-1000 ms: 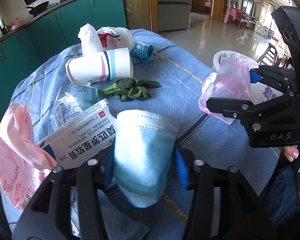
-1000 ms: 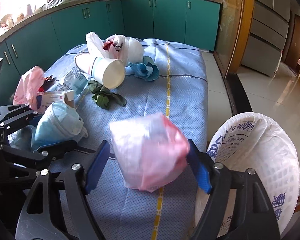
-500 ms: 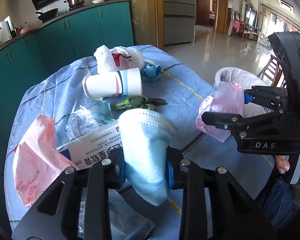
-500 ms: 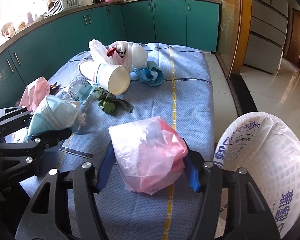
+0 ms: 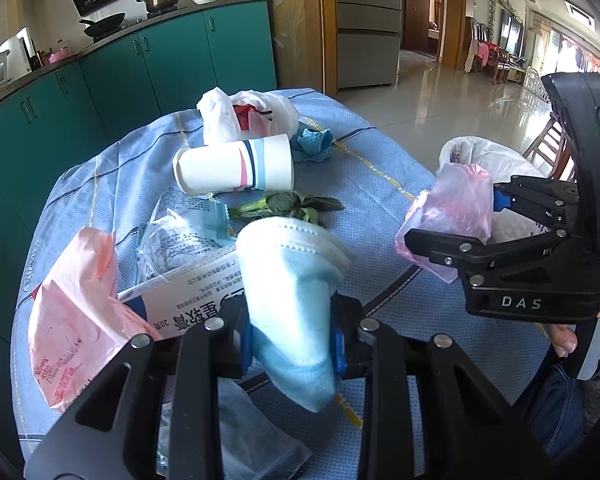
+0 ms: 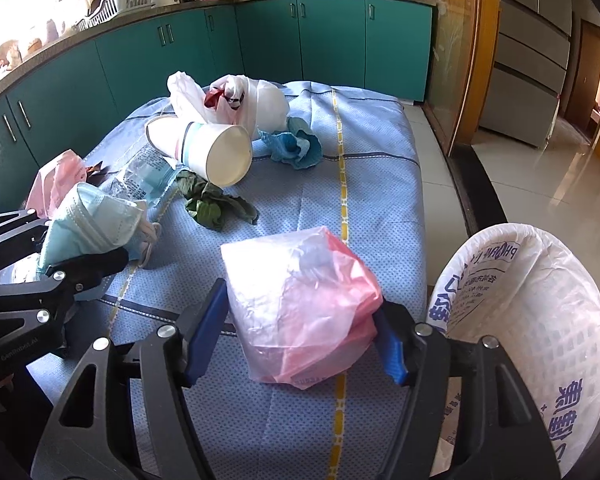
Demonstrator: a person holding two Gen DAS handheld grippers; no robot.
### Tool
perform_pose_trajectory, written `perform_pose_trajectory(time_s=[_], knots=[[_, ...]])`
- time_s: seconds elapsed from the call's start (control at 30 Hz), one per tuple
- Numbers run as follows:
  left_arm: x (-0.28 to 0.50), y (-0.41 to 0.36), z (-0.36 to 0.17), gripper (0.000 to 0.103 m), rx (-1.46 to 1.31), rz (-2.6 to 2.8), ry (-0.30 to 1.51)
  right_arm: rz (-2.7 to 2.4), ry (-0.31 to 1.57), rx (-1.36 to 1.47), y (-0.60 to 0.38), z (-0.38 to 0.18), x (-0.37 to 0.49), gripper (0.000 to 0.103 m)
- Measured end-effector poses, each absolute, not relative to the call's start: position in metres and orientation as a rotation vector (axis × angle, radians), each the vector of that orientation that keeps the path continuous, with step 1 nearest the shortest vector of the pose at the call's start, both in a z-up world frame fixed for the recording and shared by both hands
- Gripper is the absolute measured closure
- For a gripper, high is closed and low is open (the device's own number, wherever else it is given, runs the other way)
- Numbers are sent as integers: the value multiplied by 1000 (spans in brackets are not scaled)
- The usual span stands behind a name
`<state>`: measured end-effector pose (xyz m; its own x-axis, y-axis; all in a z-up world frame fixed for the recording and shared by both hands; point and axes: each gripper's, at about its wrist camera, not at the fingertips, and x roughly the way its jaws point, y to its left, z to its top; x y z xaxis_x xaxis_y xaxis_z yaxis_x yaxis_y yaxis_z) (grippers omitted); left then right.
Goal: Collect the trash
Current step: 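Carry the mask and pink bag over the white wastebasket with both tools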
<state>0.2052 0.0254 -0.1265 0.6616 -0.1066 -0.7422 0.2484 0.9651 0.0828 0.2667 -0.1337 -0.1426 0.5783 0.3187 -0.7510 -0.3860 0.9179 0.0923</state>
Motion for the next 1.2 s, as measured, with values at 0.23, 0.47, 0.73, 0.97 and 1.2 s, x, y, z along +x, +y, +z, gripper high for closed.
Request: perform_pose_trajectory(time_s=[0.23, 0.47, 0.73, 0.97, 1.2], knots=[[203, 30, -124, 76, 175, -179, 796, 431, 839, -68, -137, -137, 263, 44], [195, 33, -110, 75, 163, -153, 715, 413, 762, -5, -152, -120, 257, 44], [193, 35, -98, 76, 129, -128, 659, 342, 688, 34, -170, -108, 255, 44], [197, 23, -90, 76, 95, -128, 649, 271, 659, 66, -187, -104, 257, 44], [204, 5, -92, 76, 91, -151, 657, 184, 649, 70, -206, -105, 256, 44]])
